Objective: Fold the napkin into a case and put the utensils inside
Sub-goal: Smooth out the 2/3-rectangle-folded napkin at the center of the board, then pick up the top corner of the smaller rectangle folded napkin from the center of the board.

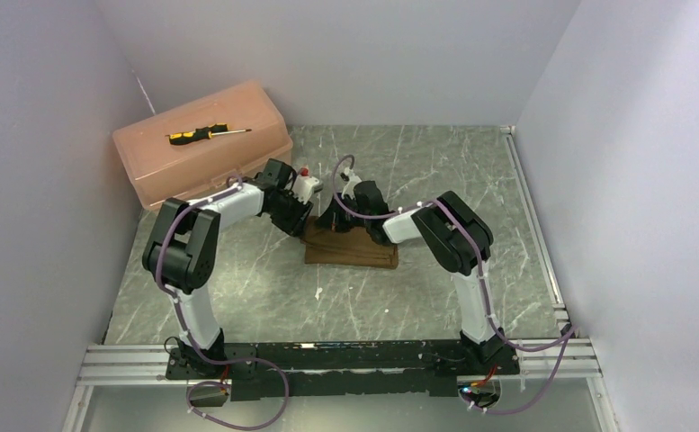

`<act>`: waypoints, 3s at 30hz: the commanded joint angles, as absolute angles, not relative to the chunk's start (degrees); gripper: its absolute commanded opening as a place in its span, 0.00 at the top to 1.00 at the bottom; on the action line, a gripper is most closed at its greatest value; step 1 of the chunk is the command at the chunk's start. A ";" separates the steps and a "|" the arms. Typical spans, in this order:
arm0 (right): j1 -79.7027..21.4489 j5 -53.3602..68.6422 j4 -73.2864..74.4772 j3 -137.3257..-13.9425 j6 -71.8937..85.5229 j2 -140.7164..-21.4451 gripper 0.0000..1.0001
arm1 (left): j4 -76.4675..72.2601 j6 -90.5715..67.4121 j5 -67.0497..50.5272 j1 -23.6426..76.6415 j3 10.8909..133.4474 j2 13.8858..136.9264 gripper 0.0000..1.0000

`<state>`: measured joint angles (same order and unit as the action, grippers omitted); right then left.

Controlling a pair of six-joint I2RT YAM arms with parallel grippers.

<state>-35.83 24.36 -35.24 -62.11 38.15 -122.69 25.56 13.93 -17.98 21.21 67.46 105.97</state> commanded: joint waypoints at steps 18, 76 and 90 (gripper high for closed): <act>-36.67 23.24 -32.70 -58.92 31.38 -109.84 0.91 | 53.36 49.42 -25.68 21.36 76.99 80.72 0.25; -36.15 20.48 -52.69 -35.37 2.01 -95.21 0.10 | 14.58 73.33 -29.86 30.76 51.13 92.94 0.97; -35.69 19.82 -55.39 -33.18 -2.99 -91.56 0.00 | 17.03 66.70 -30.71 29.57 55.89 96.33 0.97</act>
<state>-36.03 18.09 -54.06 -31.07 -0.23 -94.00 15.57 71.13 -28.34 30.22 51.90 94.85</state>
